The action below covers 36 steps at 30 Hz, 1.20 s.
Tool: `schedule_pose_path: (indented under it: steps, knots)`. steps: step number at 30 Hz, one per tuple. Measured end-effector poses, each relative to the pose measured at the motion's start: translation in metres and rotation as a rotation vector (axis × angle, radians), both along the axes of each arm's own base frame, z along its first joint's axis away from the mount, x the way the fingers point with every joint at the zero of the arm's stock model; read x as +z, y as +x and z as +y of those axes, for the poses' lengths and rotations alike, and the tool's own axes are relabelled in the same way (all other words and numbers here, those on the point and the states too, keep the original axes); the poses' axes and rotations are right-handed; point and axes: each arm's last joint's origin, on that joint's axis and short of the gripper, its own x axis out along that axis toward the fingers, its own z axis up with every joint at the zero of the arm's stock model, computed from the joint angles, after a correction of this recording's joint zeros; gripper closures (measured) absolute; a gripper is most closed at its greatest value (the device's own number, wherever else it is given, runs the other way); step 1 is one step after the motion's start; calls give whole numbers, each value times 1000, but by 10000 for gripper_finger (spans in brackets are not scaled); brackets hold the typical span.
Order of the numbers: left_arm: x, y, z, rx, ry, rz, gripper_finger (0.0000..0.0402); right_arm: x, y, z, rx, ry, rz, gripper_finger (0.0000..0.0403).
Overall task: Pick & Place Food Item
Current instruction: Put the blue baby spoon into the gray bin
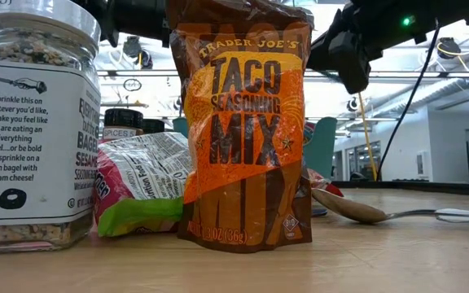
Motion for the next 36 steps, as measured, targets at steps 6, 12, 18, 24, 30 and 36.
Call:
schedule_pose_path:
  steps: [6,12,18,24,30,36]
  knots:
    - [-1,0,2,60,2,12,368,0,0,0,1,22,-21,366]
    - [7,-7,8,175,112,53,391,12,-6,6,-134,83,-180,306]
    - [39,-36,27,226,98,110,378,36,-28,28,-61,147,-264,243]
    - [54,-84,54,350,86,96,392,56,-52,45,57,207,-309,209]
    - [37,-138,85,509,-24,78,380,67,-61,46,88,172,-283,206]
    - [4,-182,108,724,-169,147,392,68,-62,45,85,203,-310,214]
